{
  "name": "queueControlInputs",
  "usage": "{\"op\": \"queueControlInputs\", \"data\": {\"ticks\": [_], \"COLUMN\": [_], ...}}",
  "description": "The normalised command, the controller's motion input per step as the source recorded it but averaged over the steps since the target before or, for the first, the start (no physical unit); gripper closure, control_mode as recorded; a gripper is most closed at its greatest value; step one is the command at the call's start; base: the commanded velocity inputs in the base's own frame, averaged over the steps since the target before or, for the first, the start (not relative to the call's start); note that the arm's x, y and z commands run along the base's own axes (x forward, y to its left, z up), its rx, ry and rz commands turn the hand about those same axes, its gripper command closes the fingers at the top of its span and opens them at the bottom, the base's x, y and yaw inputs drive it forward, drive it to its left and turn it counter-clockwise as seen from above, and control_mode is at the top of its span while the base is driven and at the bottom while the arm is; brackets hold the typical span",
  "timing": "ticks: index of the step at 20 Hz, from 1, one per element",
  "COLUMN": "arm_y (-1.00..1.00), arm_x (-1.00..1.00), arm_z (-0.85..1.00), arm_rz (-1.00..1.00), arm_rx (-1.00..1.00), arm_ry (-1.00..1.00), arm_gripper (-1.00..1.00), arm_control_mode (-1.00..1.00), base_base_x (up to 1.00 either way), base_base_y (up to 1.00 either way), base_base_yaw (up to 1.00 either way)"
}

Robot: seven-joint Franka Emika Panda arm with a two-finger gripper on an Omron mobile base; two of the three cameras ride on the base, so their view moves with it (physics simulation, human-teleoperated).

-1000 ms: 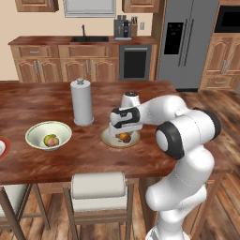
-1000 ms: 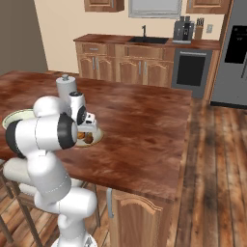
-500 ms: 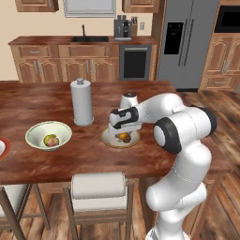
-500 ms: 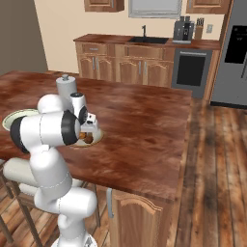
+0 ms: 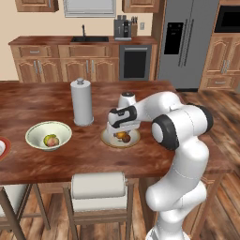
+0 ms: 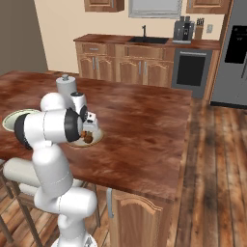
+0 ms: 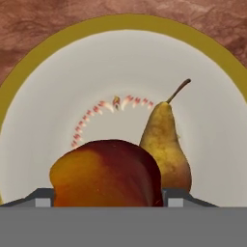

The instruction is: Take the fruits from the plate on the dining counter and place two fruits in each bowl.

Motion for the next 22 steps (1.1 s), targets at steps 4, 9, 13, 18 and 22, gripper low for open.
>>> {"op": "queueControlInputs", "data": {"ticks": [4, 9, 13, 18, 22], "arm_y": [0.0, 0.0, 0.0, 0.0, 0.0], "arm_x": [0.0, 0.0, 0.0, 0.0, 0.0], "arm_z": [0.0, 0.0, 0.0, 0.02, 0.12], "arm_rz": [0.0, 0.0, 0.0, 0.0, 0.0], "arm_rx": [0.0, 0.0, 0.0, 0.0, 0.0], "arm_ry": [0.0, 0.0, 0.0, 0.0, 0.01], "arm_gripper": [1.0, -1.0, -1.0, -1.0, -1.0], "arm_control_mode": [-1.0, -1.0, -1.0, -1.0, -1.0], "base_base_x": [0.0, 0.0, 0.0, 0.0, 0.0], "base_base_y": [0.0, 0.0, 0.0, 0.0, 0.0], "base_base_yaw": [0.0, 0.0, 0.0, 0.0, 0.0]}}
